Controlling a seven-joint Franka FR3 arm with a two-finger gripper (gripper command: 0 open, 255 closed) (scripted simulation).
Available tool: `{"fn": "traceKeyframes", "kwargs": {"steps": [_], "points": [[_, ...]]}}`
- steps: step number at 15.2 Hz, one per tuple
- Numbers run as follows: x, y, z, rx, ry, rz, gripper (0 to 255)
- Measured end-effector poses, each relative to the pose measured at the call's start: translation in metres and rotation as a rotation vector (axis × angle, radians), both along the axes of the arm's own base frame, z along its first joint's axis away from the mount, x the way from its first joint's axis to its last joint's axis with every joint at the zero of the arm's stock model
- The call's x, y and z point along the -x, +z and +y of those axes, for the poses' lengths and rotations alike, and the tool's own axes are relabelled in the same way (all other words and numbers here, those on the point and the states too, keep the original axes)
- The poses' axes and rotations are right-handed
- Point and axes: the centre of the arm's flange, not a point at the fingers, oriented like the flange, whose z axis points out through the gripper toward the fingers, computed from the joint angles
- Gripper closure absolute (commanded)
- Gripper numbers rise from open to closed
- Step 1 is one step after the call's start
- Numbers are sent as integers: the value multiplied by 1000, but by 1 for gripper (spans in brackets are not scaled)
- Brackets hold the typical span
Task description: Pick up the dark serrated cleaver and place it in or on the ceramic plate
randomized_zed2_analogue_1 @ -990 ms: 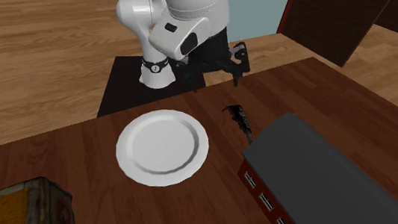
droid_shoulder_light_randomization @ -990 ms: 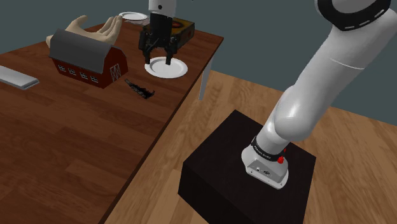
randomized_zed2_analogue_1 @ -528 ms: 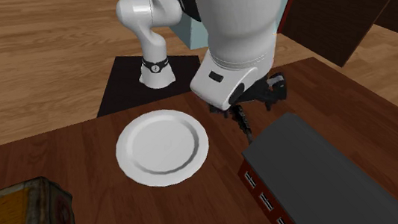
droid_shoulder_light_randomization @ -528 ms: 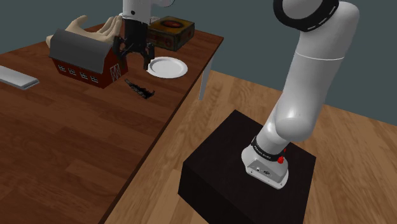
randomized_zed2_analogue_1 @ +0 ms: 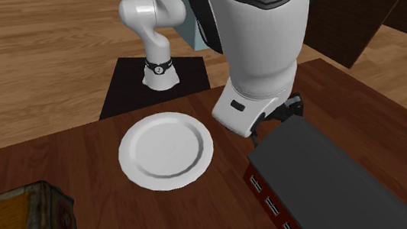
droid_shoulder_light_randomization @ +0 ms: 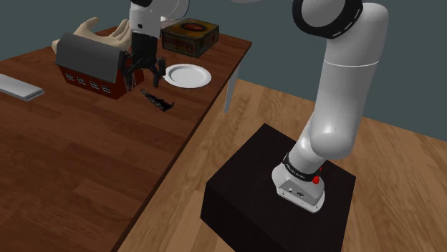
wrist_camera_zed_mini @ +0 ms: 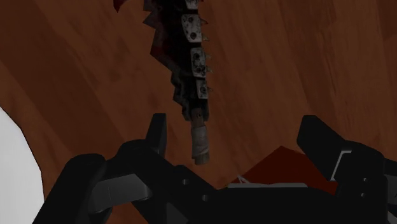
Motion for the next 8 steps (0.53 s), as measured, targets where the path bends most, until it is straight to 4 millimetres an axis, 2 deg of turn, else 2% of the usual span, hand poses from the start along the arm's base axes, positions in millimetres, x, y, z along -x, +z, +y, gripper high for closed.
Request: {"fn": "traceKeyframes", "kwargs": {"steps": [3,8], "points": [[4,-11,6,0,0,0,0],[4,-12,6,0,0,0,0]]}}
